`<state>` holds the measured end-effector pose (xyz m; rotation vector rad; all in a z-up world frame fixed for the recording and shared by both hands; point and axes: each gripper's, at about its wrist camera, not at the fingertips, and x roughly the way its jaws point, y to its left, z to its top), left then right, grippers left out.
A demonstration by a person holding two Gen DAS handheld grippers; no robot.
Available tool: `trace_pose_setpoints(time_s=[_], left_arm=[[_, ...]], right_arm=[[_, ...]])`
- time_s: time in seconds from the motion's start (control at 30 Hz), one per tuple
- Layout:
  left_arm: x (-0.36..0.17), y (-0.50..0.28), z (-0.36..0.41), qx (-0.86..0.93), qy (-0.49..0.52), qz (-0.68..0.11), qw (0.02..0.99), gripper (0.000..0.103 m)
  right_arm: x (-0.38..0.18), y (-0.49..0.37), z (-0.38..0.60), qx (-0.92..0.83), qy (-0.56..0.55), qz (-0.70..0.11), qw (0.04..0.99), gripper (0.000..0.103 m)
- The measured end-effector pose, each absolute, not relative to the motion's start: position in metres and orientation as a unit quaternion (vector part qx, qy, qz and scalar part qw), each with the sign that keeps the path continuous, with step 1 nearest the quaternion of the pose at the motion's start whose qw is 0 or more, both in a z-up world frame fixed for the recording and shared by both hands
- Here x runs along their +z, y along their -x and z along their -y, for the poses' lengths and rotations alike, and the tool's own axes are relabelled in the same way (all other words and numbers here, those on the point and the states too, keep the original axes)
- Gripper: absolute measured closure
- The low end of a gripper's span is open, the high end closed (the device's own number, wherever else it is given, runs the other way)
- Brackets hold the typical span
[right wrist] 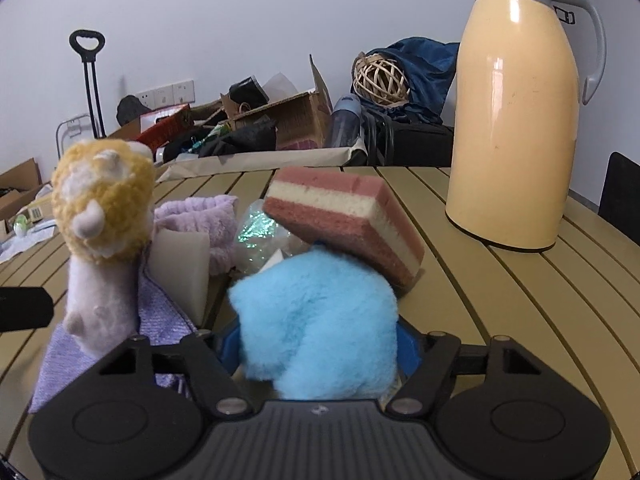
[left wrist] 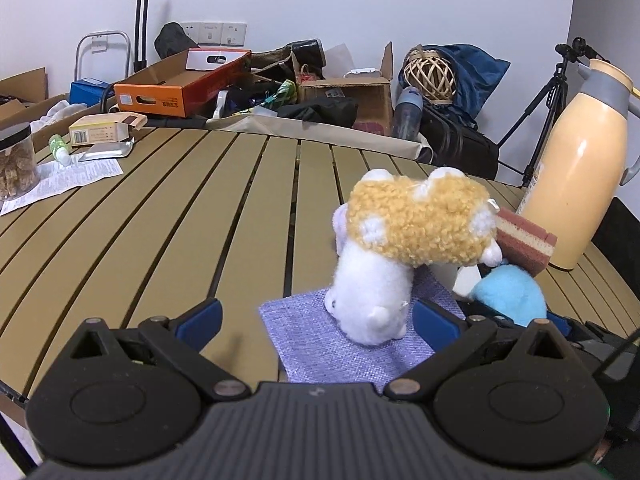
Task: Organize soft objects
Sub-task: 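Reach the left tool to the white-and-yellow plush while the right tool approaches the light blue plush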
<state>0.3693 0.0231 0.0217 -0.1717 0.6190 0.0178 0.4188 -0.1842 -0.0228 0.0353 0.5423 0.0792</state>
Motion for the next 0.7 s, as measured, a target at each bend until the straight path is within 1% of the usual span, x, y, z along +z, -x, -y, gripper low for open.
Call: trace_pose_setpoints(time_s=[0.3,0.7], left_arm=[[0.024,-0.372,-0.024,0.010,0.097,-0.302,0.948,0.000],[0.016,-0.387,-0.005,0.008,0.104,-0.312,0.944,0.000]], right_arm=[[-0.013,-0.399,0.193,0.039,-0.029,-0.239,0.970,0.033],[0.001,-0.365,0.227,0.024,-0.057,-0.203,0.977,0.033]])
